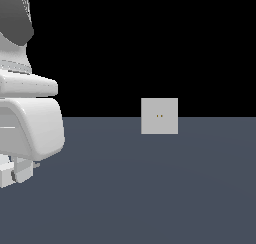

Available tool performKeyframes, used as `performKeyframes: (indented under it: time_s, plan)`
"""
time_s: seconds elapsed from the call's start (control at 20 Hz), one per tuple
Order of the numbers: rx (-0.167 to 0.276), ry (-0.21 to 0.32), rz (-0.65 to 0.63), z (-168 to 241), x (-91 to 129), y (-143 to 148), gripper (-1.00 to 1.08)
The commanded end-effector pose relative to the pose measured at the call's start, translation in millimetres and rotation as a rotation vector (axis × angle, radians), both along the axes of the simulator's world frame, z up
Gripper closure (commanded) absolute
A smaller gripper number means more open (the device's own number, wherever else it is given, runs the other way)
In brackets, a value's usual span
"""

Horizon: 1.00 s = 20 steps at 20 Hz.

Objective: Plug the charger into the wall socket.

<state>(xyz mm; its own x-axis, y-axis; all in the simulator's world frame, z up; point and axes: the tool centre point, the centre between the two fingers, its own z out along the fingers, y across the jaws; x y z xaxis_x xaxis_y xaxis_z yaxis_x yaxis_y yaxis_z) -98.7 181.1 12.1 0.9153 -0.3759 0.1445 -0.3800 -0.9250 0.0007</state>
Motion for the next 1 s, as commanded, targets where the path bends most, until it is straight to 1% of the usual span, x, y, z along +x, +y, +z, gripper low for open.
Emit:
performKeyframes:
  time_s: [0.0, 0.55, 0.75, 0.95]
  plan:
    - [0.000, -0.001, 0.000, 0, 0, 0, 1.08]
    - [0.001, -0.001, 0.003, 1, 0, -2, 1.08]
    - [0.000, -0.001, 0.016, 3, 1, -11, 1.08]
    - [0.000, -0.002, 0.038, 8, 2, -26, 1.08]
